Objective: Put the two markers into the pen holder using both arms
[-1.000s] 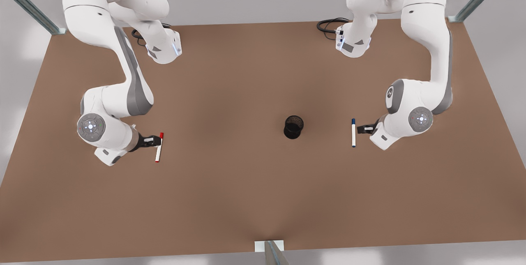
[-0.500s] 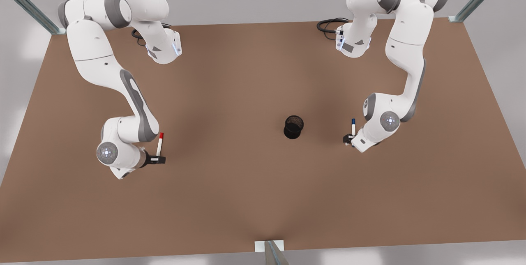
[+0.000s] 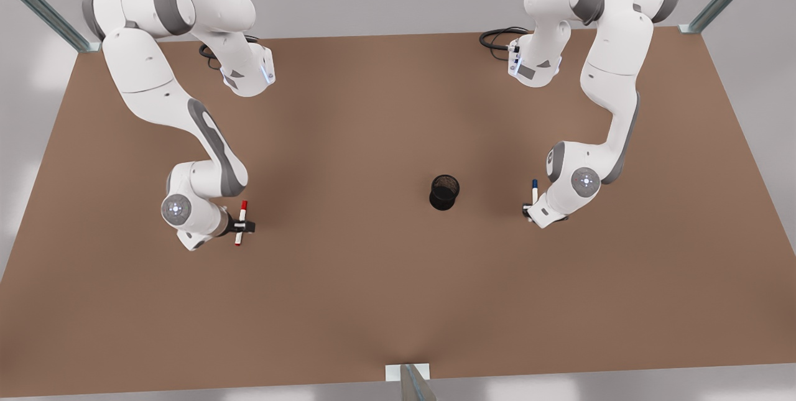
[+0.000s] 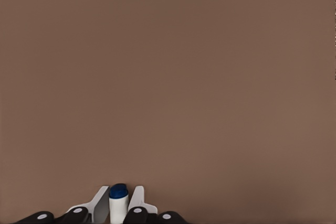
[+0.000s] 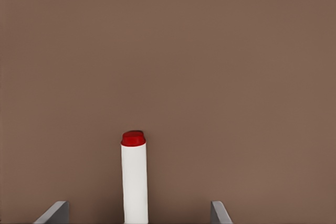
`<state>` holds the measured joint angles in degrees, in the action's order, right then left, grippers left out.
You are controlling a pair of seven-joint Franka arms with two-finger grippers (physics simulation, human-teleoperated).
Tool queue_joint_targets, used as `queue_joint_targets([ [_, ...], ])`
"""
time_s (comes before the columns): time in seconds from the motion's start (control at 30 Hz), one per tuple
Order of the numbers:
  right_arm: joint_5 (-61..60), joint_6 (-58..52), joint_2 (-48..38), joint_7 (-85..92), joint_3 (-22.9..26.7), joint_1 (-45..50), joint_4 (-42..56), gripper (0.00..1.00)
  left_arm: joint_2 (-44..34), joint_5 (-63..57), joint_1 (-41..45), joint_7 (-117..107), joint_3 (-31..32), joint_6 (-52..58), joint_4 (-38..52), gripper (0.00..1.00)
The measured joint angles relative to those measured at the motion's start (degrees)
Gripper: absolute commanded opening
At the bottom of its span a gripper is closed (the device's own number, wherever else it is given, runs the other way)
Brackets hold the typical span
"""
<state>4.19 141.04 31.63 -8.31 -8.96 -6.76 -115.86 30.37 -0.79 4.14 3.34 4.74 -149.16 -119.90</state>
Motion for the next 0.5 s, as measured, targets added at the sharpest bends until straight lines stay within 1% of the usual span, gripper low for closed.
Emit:
queue_joint_targets([
  [0.03, 0.0, 0.6, 0.1, 0.0, 0.0, 0.0, 0.0, 0.93, 0.0, 0.0, 0.0, 0.2, 0.0, -0.1, 0.0, 0.36],
  [0.1, 0.0, 1.5, 0.2, -0.1, 0.0, 0.0, 0.0, 0.75, -0.1, 0.0, 0.0, 0.4, 0.0, -0.1, 0.0, 0.32],
  [0.13, 0.0, 1.9, 0.2, -0.1, 0.0, 0.1, 0.0, 0.73, -0.2, 0.0, 0.0, 0.5, 0.0, -0.1, 0.0, 0.32],
  [0.2, 0.0, 2.4, 0.2, -0.2, 0.0, 0.1, 0.1, 0.69, -0.4, -0.1, 0.0, 0.5, 0.0, -0.1, 0.0, 0.24],
  [0.33, 0.0, 3.1, 0.4, -0.2, 0.0, 0.0, 0.1, 0.66, -2.0, -0.4, 0.4, -0.1, 0.1, 1.6, 1.5, 0.22],
  [0.5, 0.1, 3.5, 0.7, -0.2, 0.0, 0.2, 0.2, 0.59, -5.2, -0.7, 1.9, -1.3, 0.1, 9.9, 9.3, 0.21],
])
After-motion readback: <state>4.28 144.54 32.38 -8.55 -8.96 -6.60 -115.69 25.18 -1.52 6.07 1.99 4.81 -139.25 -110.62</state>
